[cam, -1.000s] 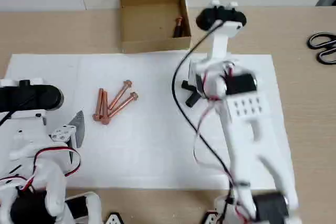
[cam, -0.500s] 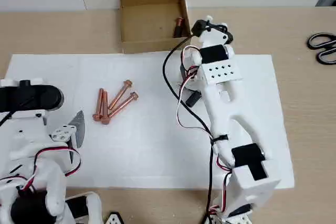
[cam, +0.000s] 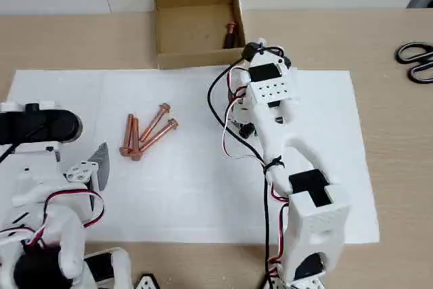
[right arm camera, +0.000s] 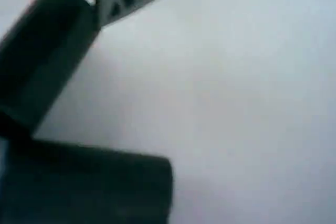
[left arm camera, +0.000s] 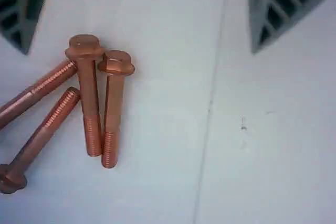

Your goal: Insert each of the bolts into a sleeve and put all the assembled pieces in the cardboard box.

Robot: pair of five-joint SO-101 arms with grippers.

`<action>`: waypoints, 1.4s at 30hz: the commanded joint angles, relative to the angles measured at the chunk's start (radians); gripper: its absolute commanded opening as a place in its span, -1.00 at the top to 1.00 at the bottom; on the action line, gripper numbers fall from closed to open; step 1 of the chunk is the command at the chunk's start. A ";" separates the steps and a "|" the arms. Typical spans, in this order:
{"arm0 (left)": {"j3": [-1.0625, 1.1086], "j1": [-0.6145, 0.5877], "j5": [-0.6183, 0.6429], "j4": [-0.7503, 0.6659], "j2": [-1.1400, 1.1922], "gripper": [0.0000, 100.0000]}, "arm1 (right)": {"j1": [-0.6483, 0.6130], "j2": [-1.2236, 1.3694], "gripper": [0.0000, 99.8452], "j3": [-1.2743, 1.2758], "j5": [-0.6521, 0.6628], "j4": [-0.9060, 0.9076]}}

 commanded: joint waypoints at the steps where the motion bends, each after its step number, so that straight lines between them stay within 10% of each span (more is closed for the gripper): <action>1: -0.002 0.002 -0.003 0.005 -0.006 0.49 | 0.001 -0.008 0.73 -0.051 -0.011 -0.036; 42: -0.002 0.002 -0.003 0.005 -0.006 0.49 | 0.044 0.117 0.96 -0.072 -0.005 -0.025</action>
